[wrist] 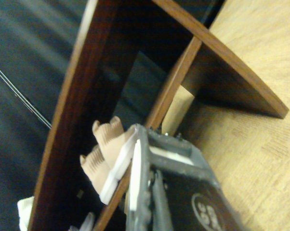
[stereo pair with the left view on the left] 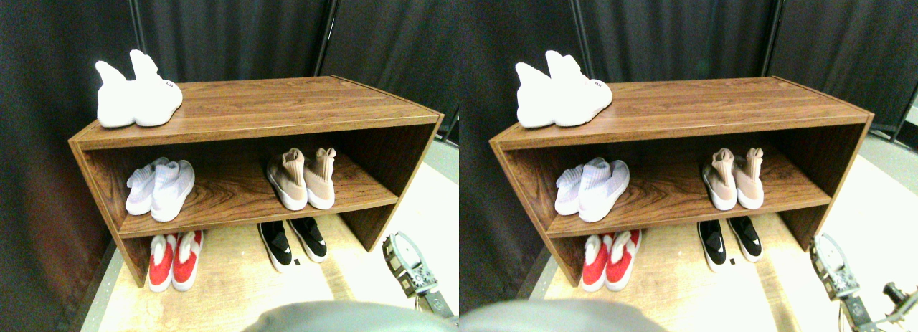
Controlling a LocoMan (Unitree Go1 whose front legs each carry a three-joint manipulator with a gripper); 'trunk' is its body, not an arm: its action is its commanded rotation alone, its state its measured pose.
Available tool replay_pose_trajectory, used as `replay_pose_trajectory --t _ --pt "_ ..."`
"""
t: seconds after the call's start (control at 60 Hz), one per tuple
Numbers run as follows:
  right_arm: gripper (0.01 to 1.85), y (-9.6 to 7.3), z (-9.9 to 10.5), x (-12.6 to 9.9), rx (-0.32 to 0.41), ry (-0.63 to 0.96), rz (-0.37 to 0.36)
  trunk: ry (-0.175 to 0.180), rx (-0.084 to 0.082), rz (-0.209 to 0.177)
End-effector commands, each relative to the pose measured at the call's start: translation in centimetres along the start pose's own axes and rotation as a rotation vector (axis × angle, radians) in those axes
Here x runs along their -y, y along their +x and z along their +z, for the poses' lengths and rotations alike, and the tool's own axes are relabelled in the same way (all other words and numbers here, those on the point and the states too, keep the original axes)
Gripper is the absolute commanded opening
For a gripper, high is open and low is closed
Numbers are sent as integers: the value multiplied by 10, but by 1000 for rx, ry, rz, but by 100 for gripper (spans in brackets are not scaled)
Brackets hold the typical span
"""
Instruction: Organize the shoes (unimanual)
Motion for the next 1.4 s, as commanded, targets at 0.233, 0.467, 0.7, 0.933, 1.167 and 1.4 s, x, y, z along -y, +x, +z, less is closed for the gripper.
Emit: replay_pose_trajectory --t 0.233,0.467,0.7,0.933,1.167,1.4 --pt "6 26 -5 55 63 71 -98 -36 -37 10" --pt "6 40 -9 70 114 62 -166 -36 -39 13" --pt "6 60 -9 75 112 60 -189 -39 -35 17" --pt "6 80 -8 78 120 24 -226 -45 -34 22" --pt "6 93 -10 92 131 85 -271 -51 -37 30" --pt "6 94 -15 107 139 112 -313 -57 -36 41"
